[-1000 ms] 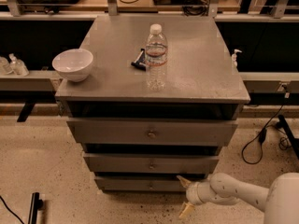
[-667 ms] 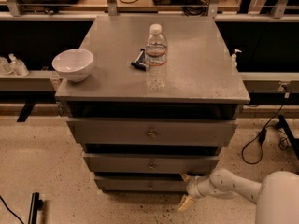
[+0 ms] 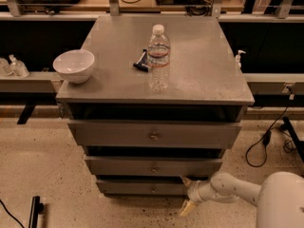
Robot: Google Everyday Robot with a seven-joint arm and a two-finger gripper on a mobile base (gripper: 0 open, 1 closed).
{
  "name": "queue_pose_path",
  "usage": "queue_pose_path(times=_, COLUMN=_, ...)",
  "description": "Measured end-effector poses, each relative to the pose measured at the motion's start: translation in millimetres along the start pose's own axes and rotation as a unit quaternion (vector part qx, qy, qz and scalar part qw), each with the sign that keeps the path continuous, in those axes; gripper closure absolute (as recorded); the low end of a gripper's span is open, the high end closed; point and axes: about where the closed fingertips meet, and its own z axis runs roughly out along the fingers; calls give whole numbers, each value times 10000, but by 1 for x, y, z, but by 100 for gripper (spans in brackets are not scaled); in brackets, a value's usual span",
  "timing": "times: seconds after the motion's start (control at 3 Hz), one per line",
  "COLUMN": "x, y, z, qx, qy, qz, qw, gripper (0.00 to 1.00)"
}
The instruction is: Open bottom drawer
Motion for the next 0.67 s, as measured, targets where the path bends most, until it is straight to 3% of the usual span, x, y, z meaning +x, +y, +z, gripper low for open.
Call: queue_pose_path(times=0.67, x=6, y=-4, z=10, qx=40, qy=24, qz=124, qw=9999, gripper=0)
